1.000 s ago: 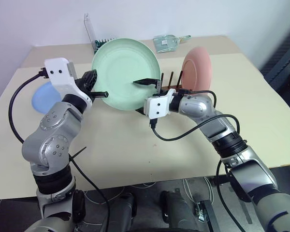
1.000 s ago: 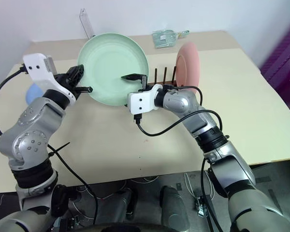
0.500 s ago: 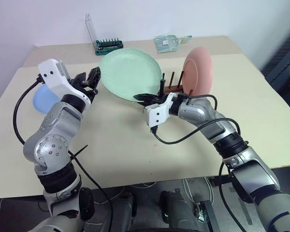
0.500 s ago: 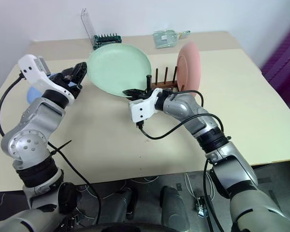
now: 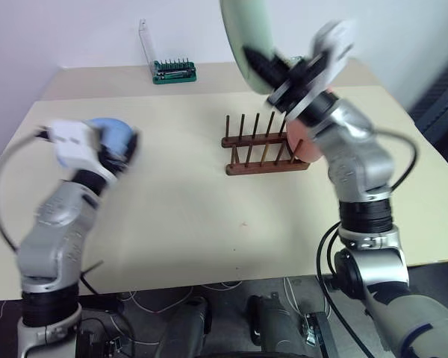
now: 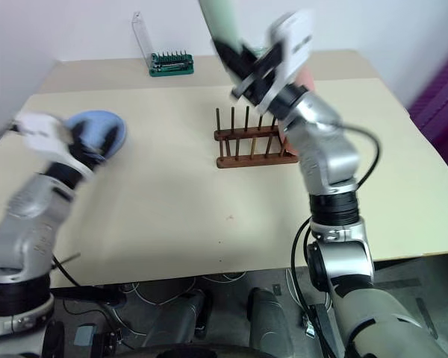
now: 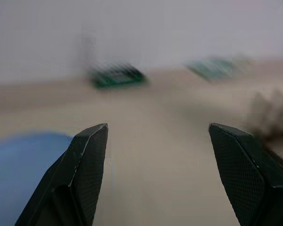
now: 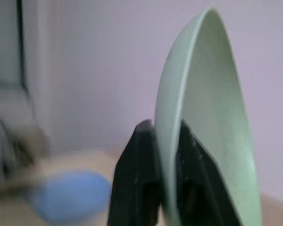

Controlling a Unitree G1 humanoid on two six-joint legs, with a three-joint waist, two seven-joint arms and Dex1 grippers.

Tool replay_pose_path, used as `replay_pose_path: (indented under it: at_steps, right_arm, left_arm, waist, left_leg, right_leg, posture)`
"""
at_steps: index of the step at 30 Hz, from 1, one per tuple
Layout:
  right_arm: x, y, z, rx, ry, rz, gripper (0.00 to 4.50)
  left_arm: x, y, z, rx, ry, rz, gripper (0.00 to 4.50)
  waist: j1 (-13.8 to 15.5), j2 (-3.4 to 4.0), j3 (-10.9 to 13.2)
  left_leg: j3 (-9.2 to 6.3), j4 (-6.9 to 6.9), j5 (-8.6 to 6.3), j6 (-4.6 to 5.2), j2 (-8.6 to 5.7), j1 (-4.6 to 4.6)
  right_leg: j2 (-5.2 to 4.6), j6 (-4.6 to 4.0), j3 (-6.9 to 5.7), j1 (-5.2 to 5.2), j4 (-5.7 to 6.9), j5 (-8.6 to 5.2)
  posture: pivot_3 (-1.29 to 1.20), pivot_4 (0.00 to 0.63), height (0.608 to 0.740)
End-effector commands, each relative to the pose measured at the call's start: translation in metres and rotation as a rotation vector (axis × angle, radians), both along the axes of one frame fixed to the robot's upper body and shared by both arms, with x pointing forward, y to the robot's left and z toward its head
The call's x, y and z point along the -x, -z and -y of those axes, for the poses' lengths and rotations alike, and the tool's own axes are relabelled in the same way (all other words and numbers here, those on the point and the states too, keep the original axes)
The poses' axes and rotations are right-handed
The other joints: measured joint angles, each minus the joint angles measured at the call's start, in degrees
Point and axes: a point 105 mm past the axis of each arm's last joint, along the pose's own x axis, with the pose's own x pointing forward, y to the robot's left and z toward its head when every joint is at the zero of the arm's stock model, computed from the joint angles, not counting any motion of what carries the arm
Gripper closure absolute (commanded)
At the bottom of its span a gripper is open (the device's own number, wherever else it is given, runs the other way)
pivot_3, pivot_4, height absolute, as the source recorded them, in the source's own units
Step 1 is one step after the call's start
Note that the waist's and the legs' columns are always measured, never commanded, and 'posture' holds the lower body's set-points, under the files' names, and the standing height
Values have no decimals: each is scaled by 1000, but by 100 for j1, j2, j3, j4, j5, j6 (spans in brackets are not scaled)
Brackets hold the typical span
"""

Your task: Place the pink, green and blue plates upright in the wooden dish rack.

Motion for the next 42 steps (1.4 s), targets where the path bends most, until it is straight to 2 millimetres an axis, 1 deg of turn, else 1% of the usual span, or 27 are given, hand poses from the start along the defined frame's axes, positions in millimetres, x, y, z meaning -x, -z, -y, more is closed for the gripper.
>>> replay_pose_path:
  at_steps: [1,2,4,6,8,14,17,19,20,21,24,25,26,29,31,33,34,35,36,37,38,39,40,41,42]
  right_arm:
    - [1,5,8,-29,-5,-123,4500]
    - [0,7,8,-32,-1,-143,4500]
    - [-6,13,12,-71,6,-229,4500]
    - [-10,17,16,-75,42,-266,4500]
    - [-14,21,20,-75,76,-292,4500]
    - [-23,35,27,-72,131,-376,4500]
    - [-33,53,27,-40,161,-477,4500]
    - [-39,58,31,-38,204,-495,4500]
    - [-40,57,32,-44,210,-494,3716]
    - [-41,56,33,-50,212,-494,3350]
    - [-41,50,33,-51,223,-460,1870]
    - [-41,45,34,-23,251,-412,1378]
    - [-39,38,32,62,301,-308,954]
    - [-30,27,22,255,357,-79,954]
    - [-25,21,15,334,363,33,890]
    - [-14,12,3,424,367,205,890]
    - [-9,9,-2,466,370,287,890]
    - [-3,5,-9,491,350,360,890]
    - [4,2,-17,507,321,416,890]
    - [11,2,-24,517,287,460,890]
    - [16,3,-30,528,250,486,890]
    - [19,7,-35,540,222,499,890]
    - [21,10,-37,543,203,501,890]
    - [21,12,-39,543,193,500,890]
    - [21,13,-39,542,189,500,890]
  left_arm:
    - [24,-4,51,5,302,17,1037]
    - [26,-1,54,10,328,5,1037]
    - [34,5,70,-13,421,-16,1037]
    - [36,7,78,-9,460,-26,1037]
    - [36,6,80,1,462,-23,1037]
    - [36,6,81,2,466,-25,1037]
    - [36,6,81,7,464,-26,1037]
    - [35,6,81,7,455,-25,1037]
    - [35,6,81,7,451,-25,970]
    - [35,6,80,7,449,-24,970]
    - [36,7,80,8,447,-26,970]
    - [36,7,80,9,445,-26,970]
    - [36,8,79,9,438,-25,970]
    - [35,8,77,13,425,-23,970]
    - [33,6,76,19,414,-7,478]
    - [18,2,63,39,299,15,29]
    - [8,-2,52,54,211,31,29]
    - [-9,-7,31,74,50,46,29]
    - [-24,-11,4,125,-130,39,29]
    - [-33,-14,-25,181,-307,35,29]
    - [-38,-17,-54,244,-486,36,29]
    - [-37,-15,-83,343,-645,11,29]
    - [-34,-9,-109,438,-787,-28,29]
    - [-31,-3,-124,501,-871,-64,29]
    - [-30,0,-130,537,-913,-88,29]
  waist:
    - [-18,4,1]
    - [-25,7,2]
    - [-81,25,5]
    - [-135,37,3]
    - [-160,37,3]
    - [-150,38,3]
    - [-149,37,2]
    - [-150,38,3]
    - [-151,38,3]
    - [-151,38,3]
    - [-151,38,3]
    - [-150,38,3]
    - [-151,39,3]
    - [-154,41,5]
    - [-153,41,5]
    - [-151,40,4]
    - [-152,39,4]
    - [-148,39,4]
    - [-143,39,4]
    - [-136,36,5]
    - [-139,30,5]
    - [-160,29,4]
    - [-165,29,4]
    - [-166,27,2]
    - [-161,26,2]
  left_leg:
    - [3,-2,0,0,1,0]
    - [8,-6,1,3,3,-2]
    - [13,-10,6,10,8,-10]
    - [18,-11,8,11,8,-19]
    - [18,-10,9,11,8,-29]
    - [20,-5,10,12,8,-32]
    - [20,-4,10,12,8,-32]
    - [20,-3,10,12,8,-32]
    - [20,-3,10,12,8,-32]
    - [20,-3,10,12,8,-32]
    - [20,-4,10,13,8,-33]
    - [20,-4,10,13,8,-33]
    - [20,-3,10,13,8,-33]
    - [25,-2,10,13,6,-33]
    - [25,-2,10,13,6,-33]
    - [25,-1,10,13,7,-32]
    - [25,0,10,13,6,-32]
    - [24,2,10,12,8,-32]
    - [23,3,10,12,8,-32]
    - [22,5,11,11,8,-32]
    - [18,10,11,10,8,-32]
    - [12,11,12,9,9,-32]
    - [14,9,11,8,9,-32]
    - [15,5,11,8,9,-32]
    - [15,4,10,6,9,-32]
  right_leg:
    - [-7,0,0,-3,-1,0]
    - [-10,0,2,-9,-2,0]
    - [-8,1,2,-22,1,0]
    - [-9,0,6,-37,8,0]
    - [-8,18,6,-48,11,11]
    - [-7,19,6,-49,11,11]
    - [-7,19,6,-47,10,11]
    - [-6,19,6,-46,11,11]
    - [-6,19,6,-47,10,11]
    - [-6,19,5,-47,11,11]
    - [-6,19,6,-48,10,11]
    - [-5,19,5,-48,10,11]
    - [-5,19,5,-47,10,11]
    - [1,21,4,-47,10,11]
    - [1,21,4,-47,10,11]
    - [3,21,3,-46,10,11]
    - [2,22,3,-46,10,12]
    - [3,22,2,-45,10,12]
    - [4,22,1,-45,11,12]
    - [5,23,0,-44,11,12]
    - [7,23,-3,-43,13,13]
    - [7,24,-5,-43,12,13]
    - [5,24,-4,-44,11,13]
    - [4,24,-3,-46,12,13]
    - [5,24,-3,-47,11,13]
  posture:
    - [0,150,740]
    - [0,150,740]
    - [0,150,740]
    - [0,150,740]
    - [0,150,740]
    - [0,150,740]
    - [0,150,740]
    - [0,150,740]
    - [0,150,740]
    - [0,150,740]
    - [0,150,740]
    - [0,150,740]
    - [0,150,740]
    - [0,150,740]
    - [0,150,740]
    - [0,150,740]
    - [0,150,740]
    - [0,150,740]
    - [0,150,740]
    - [0,150,740]
    - [0,150,740]
    - [0,150,740]
    - [0,150,740]
    - [0,150,740]
    - [0,150,740]
